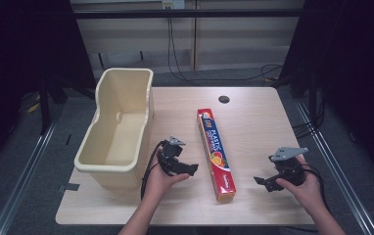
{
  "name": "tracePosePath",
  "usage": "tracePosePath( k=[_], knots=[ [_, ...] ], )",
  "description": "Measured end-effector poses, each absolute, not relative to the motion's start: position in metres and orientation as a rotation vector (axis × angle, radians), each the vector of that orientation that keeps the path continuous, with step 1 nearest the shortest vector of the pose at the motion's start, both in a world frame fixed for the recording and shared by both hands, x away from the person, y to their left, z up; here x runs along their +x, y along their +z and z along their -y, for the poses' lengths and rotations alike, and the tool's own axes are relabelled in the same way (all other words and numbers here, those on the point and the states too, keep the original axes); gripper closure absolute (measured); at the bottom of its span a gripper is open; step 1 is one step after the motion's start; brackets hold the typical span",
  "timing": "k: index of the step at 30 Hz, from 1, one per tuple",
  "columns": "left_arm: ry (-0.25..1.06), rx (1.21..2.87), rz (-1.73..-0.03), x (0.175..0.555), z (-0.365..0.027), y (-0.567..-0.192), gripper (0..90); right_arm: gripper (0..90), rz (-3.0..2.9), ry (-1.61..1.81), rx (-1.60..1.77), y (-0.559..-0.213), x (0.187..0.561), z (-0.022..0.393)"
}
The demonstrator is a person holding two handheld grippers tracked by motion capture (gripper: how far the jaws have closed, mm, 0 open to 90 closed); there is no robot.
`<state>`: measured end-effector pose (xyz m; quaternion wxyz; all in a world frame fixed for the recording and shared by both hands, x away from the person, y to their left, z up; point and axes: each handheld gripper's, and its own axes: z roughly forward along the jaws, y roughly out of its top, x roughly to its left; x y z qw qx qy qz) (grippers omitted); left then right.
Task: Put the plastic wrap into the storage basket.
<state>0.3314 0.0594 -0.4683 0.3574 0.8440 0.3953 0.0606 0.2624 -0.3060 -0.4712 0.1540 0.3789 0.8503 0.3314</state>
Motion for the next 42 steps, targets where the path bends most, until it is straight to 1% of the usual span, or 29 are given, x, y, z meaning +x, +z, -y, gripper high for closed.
tracePosePath(
  k=[7, 10, 17, 25, 27, 32, 42],
  knots=[
    [0.145, 2.205, -1.032, 0.336, -0.055, -0.464, 4.3, 2.4, -2.422, 0.97, 1.077, -0.468, 0.261, 0.306],
    [0.115, 2.193, -1.05, 0.339, -0.053, -0.46, 4.2, 2.7, -2.417, 0.972, 1.086, -0.467, 0.26, 0.307],
    [0.09, 2.217, -1.079, 0.347, -0.043, -0.451, 3.8, 2.8, -2.418, 0.973, 1.078, -0.467, 0.261, 0.308],
    [0.051, 2.227, -1.118, 0.359, -0.027, -0.442, 3.8, 2.9, -2.407, 0.979, 1.096, -0.466, 0.259, 0.309],
    [0.047, 2.258, -1.115, 0.363, -0.022, -0.44, 3.8, 2.9, -2.409, 0.974, 1.1, -0.466, 0.259, 0.309],
    [0.033, 2.251, -1.136, 0.371, -0.009, -0.437, 3.8, 3.0, -2.403, 0.978, 1.108, -0.466, 0.259, 0.311],
    [0.01, 2.293, -1.132, 0.384, 0.012, -0.432, 3.9, 3.1, -2.399, 1.002, 1.112, -0.465, 0.258, 0.313]
  ],
)
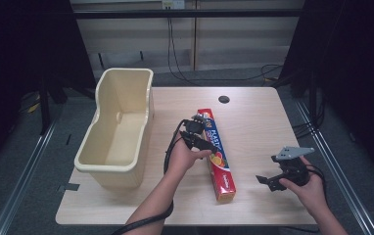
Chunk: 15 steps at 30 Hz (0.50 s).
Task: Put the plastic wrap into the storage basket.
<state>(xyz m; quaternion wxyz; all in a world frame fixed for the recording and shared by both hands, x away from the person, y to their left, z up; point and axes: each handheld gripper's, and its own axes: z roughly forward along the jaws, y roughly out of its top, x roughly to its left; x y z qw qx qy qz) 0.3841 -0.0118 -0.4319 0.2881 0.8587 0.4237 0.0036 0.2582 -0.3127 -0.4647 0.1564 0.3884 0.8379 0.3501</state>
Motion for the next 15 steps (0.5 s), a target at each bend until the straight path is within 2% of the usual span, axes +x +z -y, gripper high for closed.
tracePosePath(
  k=[15],
  knots=[
    [-0.004, 2.304, -1.189, 0.395, 0.038, -0.432, 3.9, 3.4, -2.399, 0.995, 1.111, -0.465, 0.259, 0.312]
  ],
)
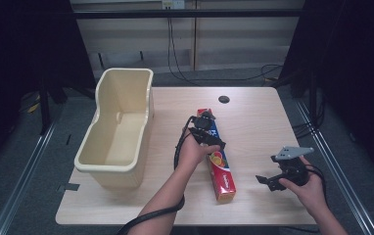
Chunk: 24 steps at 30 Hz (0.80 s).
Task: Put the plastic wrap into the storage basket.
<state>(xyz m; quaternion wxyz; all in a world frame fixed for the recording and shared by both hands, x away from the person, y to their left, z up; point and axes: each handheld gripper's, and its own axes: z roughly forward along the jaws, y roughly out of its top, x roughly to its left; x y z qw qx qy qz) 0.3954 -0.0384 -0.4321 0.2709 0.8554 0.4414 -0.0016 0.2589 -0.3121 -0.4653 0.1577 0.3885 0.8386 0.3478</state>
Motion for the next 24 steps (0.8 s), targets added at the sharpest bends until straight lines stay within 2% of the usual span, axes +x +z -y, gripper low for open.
tracePosePath(
  k=[24],
  knots=[
    [-0.001, 2.316, -1.27, 0.4, 0.058, -0.448, 6.3, 3.7, -2.391, 1.001, 1.109, -0.464, 0.259, 0.313]
  ],
)
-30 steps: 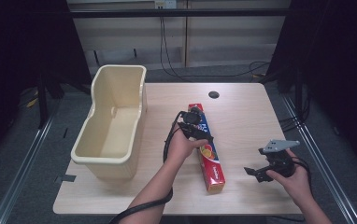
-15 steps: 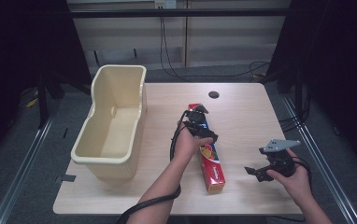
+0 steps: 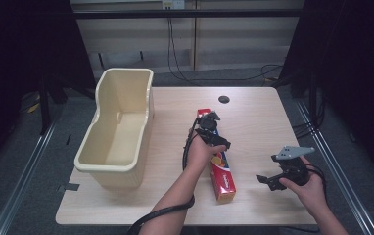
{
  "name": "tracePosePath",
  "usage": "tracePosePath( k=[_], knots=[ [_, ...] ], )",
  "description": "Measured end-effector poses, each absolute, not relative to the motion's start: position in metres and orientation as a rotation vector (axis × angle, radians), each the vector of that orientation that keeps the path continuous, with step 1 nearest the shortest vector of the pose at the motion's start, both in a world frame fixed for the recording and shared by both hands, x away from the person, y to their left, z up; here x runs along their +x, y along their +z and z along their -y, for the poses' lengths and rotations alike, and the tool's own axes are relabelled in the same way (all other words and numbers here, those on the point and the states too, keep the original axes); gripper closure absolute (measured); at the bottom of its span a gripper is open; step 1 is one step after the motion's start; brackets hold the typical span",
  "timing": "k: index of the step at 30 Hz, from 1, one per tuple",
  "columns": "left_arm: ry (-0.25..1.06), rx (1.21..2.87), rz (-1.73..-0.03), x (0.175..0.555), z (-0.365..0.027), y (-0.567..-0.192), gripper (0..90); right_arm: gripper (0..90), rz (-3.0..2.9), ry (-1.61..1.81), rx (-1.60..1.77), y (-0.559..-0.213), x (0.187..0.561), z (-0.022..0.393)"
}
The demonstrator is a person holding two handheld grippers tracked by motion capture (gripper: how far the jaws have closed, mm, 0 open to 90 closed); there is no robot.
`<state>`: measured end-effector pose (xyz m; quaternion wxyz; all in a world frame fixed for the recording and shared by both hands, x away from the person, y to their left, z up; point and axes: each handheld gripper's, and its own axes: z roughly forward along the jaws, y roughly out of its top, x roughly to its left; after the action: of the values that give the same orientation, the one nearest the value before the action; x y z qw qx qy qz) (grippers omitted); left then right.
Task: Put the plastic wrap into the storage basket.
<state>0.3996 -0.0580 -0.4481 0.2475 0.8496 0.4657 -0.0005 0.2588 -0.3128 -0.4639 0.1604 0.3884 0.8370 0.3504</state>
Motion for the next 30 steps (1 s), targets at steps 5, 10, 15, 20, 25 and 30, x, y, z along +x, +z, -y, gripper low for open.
tracePosePath(
  k=[5, 10, 15, 20, 25, 30],
  knots=[
    [0.012, 2.305, -1.291, 0.4, 0.058, -0.452, 9.1, 3.7, -2.385, 1.0, 1.113, -0.463, 0.259, 0.313],
    [-0.033, 2.283, -1.316, 0.401, 0.055, -0.453, 11.3, 3.7, -2.383, 0.998, 1.111, -0.463, 0.259, 0.313],
    [-0.057, 2.271, -1.351, 0.401, 0.054, -0.454, 13.8, 3.7, -2.381, 1.003, 1.114, -0.462, 0.258, 0.313],
    [-0.067, 2.288, -1.354, 0.4, 0.051, -0.452, 15.9, 3.7, -2.374, 1.005, 1.109, -0.461, 0.258, 0.314],
    [-0.088, 2.31, -1.37, 0.4, 0.048, -0.449, 19.4, 3.6, -2.37, 1.003, 1.116, -0.461, 0.258, 0.314],
    [-0.102, 2.34, -1.373, 0.4, 0.043, -0.446, 22.7, 3.8, -2.37, 1.007, 1.11, -0.46, 0.258, 0.313]
  ],
)
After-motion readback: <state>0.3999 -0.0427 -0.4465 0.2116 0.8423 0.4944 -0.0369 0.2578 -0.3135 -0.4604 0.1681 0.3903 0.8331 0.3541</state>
